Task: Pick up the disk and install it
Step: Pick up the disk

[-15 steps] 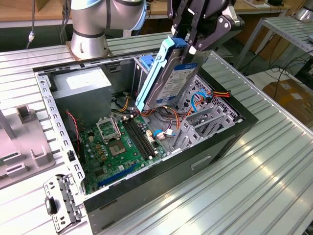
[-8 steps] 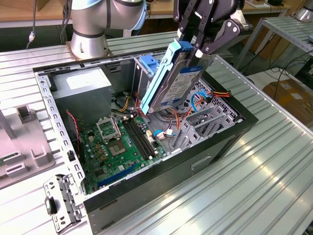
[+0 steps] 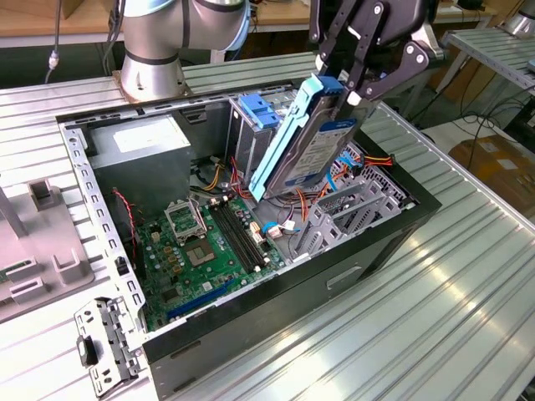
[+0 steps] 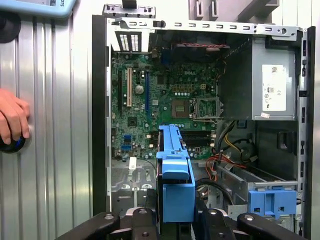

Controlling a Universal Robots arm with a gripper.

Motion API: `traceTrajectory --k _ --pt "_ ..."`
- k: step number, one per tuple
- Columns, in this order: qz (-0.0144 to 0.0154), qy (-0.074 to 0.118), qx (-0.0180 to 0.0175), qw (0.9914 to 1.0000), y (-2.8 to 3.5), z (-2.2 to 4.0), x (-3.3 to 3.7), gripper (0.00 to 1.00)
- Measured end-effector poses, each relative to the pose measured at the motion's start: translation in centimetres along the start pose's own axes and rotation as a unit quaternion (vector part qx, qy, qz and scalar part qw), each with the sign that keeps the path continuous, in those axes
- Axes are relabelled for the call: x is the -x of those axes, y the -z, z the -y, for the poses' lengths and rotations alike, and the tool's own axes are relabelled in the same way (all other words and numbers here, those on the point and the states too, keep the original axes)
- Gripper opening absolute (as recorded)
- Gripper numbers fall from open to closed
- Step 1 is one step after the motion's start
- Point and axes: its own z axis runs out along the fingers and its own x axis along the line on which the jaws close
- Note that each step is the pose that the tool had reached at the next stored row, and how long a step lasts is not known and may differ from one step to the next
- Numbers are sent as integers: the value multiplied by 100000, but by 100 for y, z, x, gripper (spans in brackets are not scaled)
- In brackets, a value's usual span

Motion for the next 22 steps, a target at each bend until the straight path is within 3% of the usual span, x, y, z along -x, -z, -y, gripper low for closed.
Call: traceTrajectory --k 3,4,6,12,22 --pt "-3 -5 11 100000 3 23 -36 37" --pt "-3 -6 69 100000 9 124 -145 37" --pt "-5 -11 134 100000 16 250 -269 37" --pt "-2 -22 217 100000 19 360 -352 37" --pt "0 -30 360 99999 20 539 -426 37"
